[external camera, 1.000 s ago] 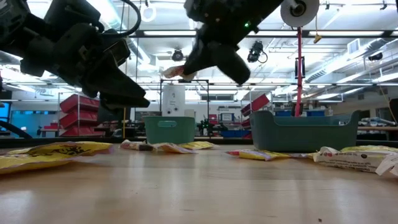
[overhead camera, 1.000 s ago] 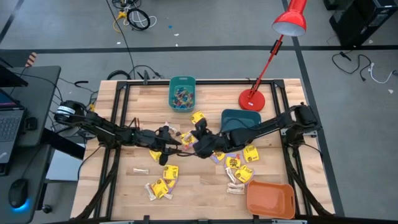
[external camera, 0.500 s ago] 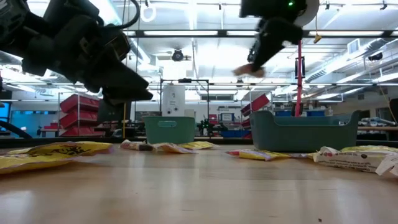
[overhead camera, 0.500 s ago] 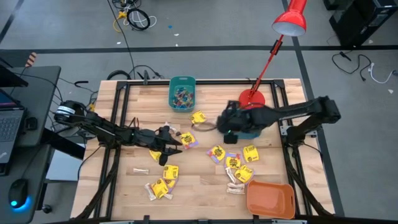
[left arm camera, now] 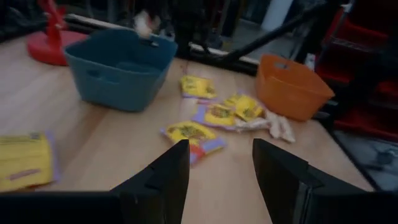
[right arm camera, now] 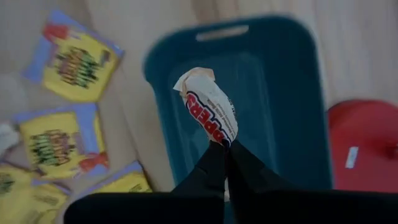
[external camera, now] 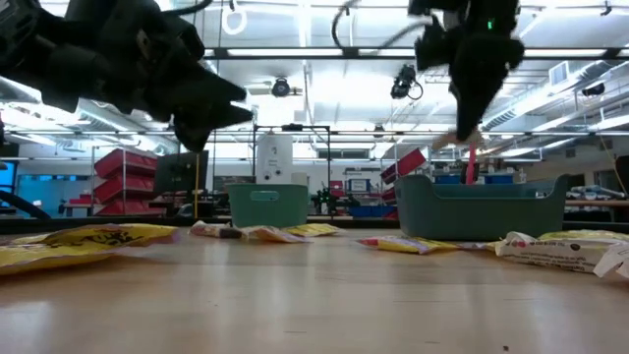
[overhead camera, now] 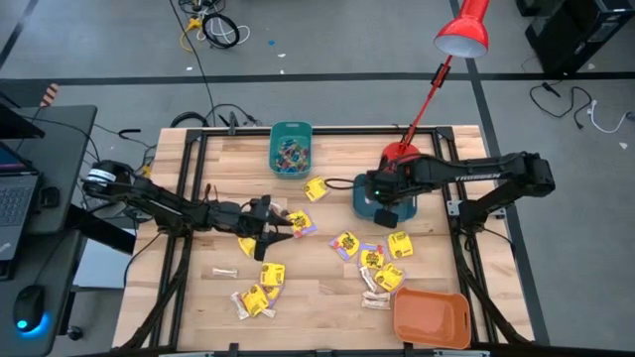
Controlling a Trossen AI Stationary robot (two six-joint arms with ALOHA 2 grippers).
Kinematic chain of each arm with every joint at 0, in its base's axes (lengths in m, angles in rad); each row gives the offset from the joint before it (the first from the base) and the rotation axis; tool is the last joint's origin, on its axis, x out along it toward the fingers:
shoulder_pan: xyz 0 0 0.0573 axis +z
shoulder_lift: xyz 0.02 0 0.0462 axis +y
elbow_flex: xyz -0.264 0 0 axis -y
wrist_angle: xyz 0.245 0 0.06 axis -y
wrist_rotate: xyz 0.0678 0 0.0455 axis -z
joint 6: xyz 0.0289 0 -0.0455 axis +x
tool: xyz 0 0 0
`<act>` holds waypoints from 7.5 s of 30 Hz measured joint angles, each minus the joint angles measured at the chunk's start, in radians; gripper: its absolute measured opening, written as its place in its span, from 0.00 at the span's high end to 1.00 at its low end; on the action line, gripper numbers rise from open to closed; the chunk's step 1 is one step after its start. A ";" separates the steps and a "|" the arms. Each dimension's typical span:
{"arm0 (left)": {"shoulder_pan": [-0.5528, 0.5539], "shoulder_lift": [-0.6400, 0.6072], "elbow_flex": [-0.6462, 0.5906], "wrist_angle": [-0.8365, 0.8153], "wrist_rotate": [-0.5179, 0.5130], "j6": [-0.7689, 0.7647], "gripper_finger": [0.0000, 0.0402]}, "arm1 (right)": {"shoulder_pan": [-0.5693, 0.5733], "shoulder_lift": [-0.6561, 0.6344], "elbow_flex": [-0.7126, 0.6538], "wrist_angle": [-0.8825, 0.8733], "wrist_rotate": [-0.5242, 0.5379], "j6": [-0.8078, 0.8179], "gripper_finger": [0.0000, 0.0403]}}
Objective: Sort candy
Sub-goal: Put the white chocolate bar into the blue bin
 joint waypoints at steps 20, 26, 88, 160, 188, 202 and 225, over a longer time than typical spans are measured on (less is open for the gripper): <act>0.092 -0.265 0.000 -0.528 -0.095 0.079 0.56 | -0.082 0.002 -0.260 0.319 -0.013 -0.056 0.98; 0.110 -0.278 0.000 -0.682 -0.184 0.122 0.56 | -0.101 0.002 -0.261 0.331 -0.013 -0.056 0.89; 0.418 0.002 0.001 -0.643 0.043 0.497 0.67 | -0.109 0.002 -0.261 0.521 -0.021 -0.128 0.71; 0.077 -0.179 0.013 0.242 0.043 0.521 0.82 | 0.163 0.010 -0.260 1.726 -0.090 -0.576 0.60; 0.061 -0.022 0.142 0.262 -0.081 0.544 0.82 | 0.136 0.185 -0.260 2.040 -0.108 -0.537 0.54; 0.062 0.062 0.218 0.263 -0.082 0.571 0.82 | 0.132 0.185 -0.260 2.038 -0.104 -0.543 0.52; 0.062 0.061 0.218 0.256 -0.082 0.565 0.80 | 0.132 0.184 -0.260 2.036 -0.103 -0.554 0.84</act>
